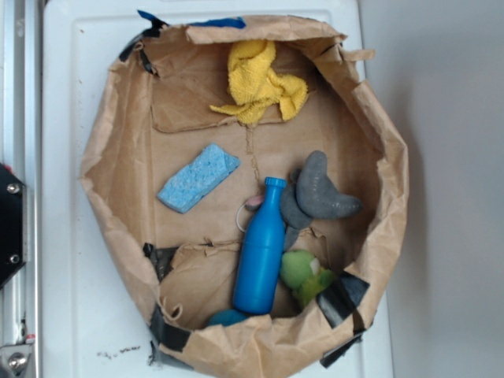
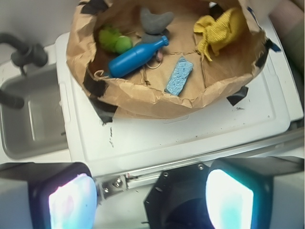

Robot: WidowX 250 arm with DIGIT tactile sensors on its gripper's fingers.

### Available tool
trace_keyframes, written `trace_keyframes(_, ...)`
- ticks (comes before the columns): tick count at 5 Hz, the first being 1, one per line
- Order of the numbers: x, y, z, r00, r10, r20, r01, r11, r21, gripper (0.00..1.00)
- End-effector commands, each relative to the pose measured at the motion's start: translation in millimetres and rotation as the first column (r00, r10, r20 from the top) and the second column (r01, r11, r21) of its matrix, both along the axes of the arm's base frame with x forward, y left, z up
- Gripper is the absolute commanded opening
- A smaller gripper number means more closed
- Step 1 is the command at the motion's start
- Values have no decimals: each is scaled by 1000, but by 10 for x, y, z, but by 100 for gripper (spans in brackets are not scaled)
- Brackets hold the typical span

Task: Grab the blue sponge.

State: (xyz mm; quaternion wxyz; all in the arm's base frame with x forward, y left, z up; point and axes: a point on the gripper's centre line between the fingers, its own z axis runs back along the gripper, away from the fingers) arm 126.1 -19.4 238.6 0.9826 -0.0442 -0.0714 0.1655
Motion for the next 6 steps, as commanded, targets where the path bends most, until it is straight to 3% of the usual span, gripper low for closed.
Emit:
trace_keyframes(1, 134, 162, -360, 979, 195, -60, -194, 981, 26, 100)
trace_keyframes(3, 653, 189, -331, 987, 116, -110, -120, 992, -30, 100)
trace_keyframes(6, 653, 189, -331, 987, 116, -110, -120, 992, -30, 100)
